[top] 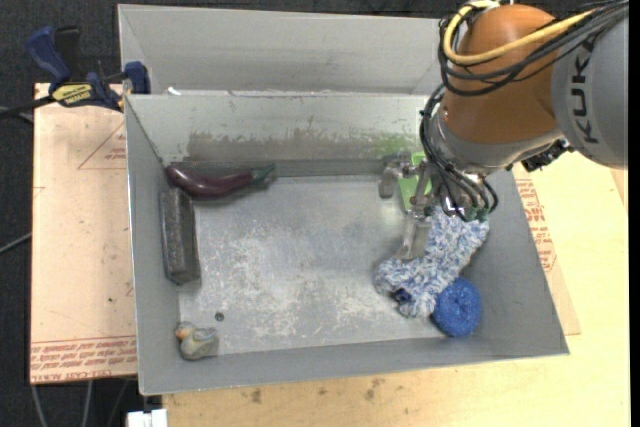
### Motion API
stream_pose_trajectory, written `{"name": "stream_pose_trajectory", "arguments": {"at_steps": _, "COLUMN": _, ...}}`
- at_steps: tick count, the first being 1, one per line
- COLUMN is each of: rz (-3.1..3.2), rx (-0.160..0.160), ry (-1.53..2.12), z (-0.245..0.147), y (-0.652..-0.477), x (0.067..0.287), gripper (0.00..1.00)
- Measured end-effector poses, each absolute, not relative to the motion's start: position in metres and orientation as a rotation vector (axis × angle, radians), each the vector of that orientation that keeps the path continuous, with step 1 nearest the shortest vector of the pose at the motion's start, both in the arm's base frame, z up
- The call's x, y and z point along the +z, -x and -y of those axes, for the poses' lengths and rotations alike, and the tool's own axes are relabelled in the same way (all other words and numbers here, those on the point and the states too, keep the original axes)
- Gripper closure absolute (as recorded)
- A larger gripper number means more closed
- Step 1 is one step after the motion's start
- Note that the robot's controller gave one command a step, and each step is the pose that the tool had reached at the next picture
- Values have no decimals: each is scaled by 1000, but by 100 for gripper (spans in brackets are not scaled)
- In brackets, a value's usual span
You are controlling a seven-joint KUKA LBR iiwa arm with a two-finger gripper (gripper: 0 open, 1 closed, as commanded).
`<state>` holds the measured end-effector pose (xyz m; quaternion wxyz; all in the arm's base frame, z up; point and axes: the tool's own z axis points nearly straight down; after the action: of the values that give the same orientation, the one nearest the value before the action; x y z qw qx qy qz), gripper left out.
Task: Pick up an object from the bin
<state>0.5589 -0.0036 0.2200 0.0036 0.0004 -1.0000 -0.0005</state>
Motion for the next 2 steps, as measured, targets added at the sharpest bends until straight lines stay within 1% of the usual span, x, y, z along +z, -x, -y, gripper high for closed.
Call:
{"name": "stream_pose_trajectory", "arguments": {"at_steps": 1, "rz": 3143, "rx": -1, "ry": -1, "z": 4, "y": -560, "x": 225, "gripper": 0}}
{"name": "stream_pose_trajectory", "arguments": {"at_steps": 2, "rz": 3140, "rx": -1, "ry": -186, "z": 27, "y": -552, "x": 175, "gripper": 0}}
